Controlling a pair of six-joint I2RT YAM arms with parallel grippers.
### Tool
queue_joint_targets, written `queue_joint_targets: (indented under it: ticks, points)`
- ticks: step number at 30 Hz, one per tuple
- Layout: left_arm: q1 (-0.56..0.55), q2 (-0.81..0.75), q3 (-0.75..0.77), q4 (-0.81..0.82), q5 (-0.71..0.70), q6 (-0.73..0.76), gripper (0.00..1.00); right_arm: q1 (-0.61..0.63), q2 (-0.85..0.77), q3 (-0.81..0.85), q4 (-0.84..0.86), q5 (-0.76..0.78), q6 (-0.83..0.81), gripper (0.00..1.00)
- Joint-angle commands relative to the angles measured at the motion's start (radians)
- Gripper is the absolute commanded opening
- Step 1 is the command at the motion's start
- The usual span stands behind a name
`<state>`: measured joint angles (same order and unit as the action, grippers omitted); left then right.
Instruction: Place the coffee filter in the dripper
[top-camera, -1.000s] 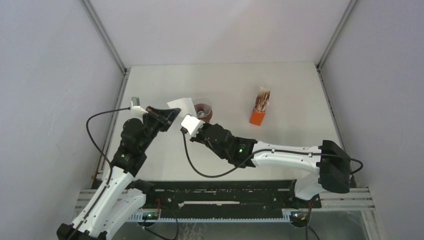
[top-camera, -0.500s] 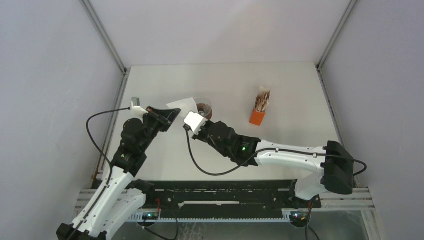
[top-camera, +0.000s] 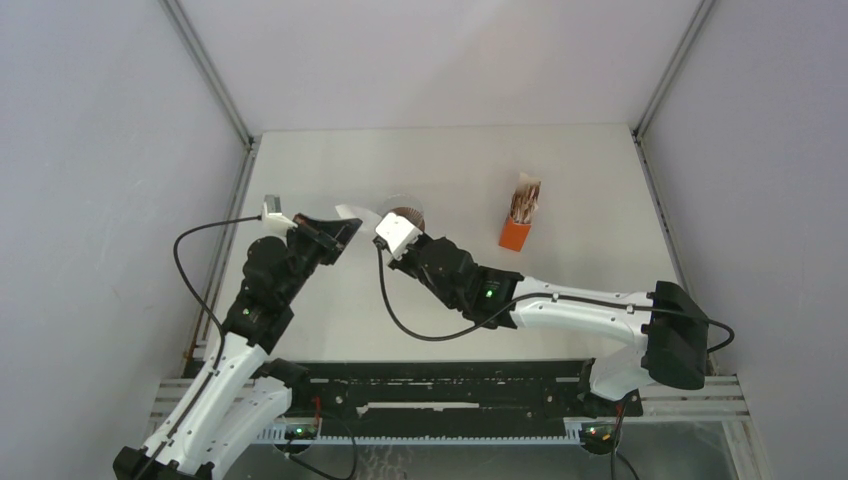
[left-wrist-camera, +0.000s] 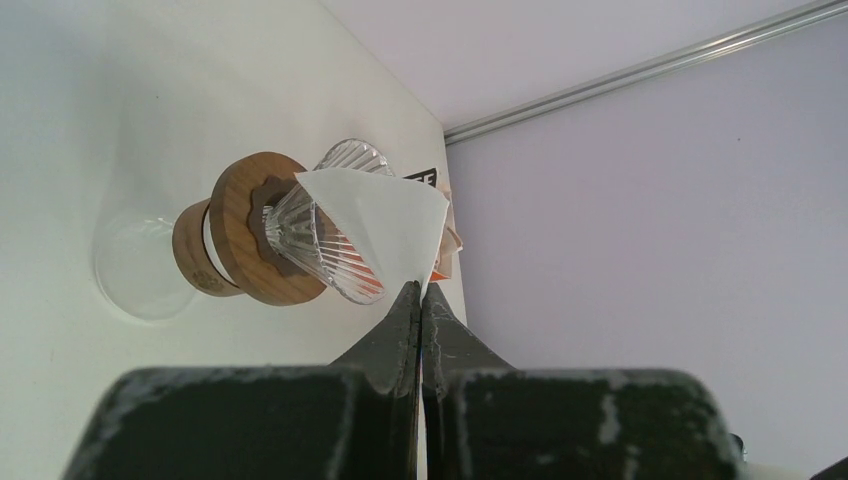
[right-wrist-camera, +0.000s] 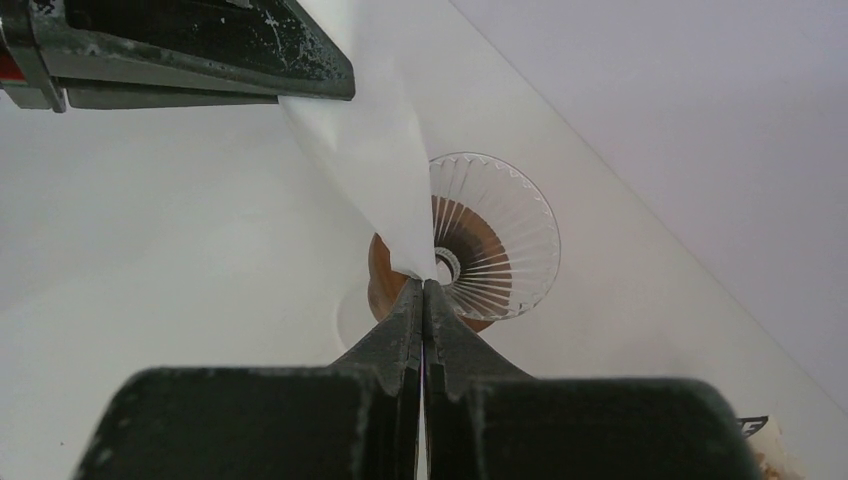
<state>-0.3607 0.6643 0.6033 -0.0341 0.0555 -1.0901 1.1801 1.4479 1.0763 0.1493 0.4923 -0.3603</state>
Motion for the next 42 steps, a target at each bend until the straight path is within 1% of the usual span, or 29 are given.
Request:
queue_joint_targets:
  ticks: [1,12,21,24,30,36,42]
  points:
    - [-0.005,-0.010,0.016,0.014,0.010,0.029,0.00,-0.005,-0.016,0.036,0.060,0.016,0.006,0.01]
    - [-0.016,0.015,0.027,0.015,0.016,0.034,0.00,-0.001,-0.003,0.036,0.089,-0.045,-0.020,0.11]
    - [-0.020,0.009,0.023,0.014,0.008,0.038,0.00,-0.002,-0.011,0.037,0.090,-0.022,-0.028,0.13]
    - [-0.019,0.006,0.021,0.012,0.001,0.041,0.00,-0.004,-0.021,0.036,0.071,-0.027,-0.020,0.15]
    - [-0.020,0.002,0.023,0.010,-0.001,0.043,0.00,-0.018,-0.043,0.036,0.029,-0.091,0.019,0.18]
    - [-0.019,-0.003,0.025,0.004,-0.006,0.046,0.00,-0.042,-0.058,0.037,-0.011,-0.173,0.068,0.18]
    - [-0.020,0.000,0.027,0.003,-0.008,0.045,0.00,-0.064,-0.072,0.036,-0.025,-0.207,0.107,0.19]
